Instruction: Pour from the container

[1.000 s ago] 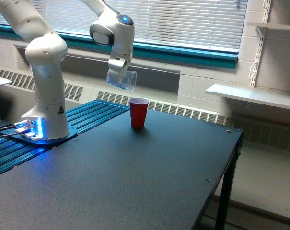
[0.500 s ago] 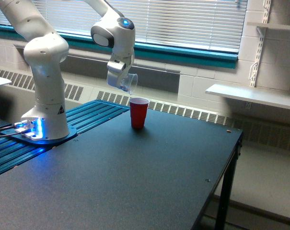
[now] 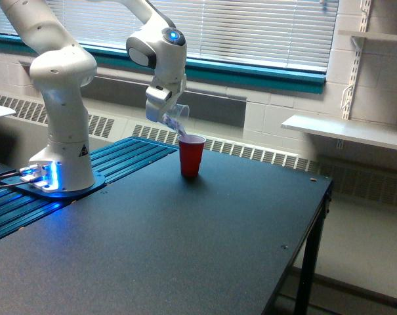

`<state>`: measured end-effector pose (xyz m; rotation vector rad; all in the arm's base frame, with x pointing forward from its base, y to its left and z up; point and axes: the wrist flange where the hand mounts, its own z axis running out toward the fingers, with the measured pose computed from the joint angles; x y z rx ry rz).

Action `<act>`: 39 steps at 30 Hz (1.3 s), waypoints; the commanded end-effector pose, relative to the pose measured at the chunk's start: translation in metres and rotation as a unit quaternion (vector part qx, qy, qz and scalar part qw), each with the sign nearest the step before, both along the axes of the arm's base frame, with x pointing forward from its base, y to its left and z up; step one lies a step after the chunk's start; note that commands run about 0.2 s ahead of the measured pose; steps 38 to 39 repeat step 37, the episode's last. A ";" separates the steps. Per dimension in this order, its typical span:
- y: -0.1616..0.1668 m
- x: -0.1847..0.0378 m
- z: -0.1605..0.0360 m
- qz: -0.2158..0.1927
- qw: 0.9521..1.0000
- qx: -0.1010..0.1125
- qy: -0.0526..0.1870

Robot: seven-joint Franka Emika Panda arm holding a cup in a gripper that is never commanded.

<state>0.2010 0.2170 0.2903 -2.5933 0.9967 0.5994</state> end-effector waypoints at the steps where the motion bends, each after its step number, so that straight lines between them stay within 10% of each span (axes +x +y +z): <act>1: -0.013 -0.003 -0.012 -0.005 1.000 -0.004 0.010; 39: -0.046 0.025 0.002 -0.008 0.999 -0.028 -0.032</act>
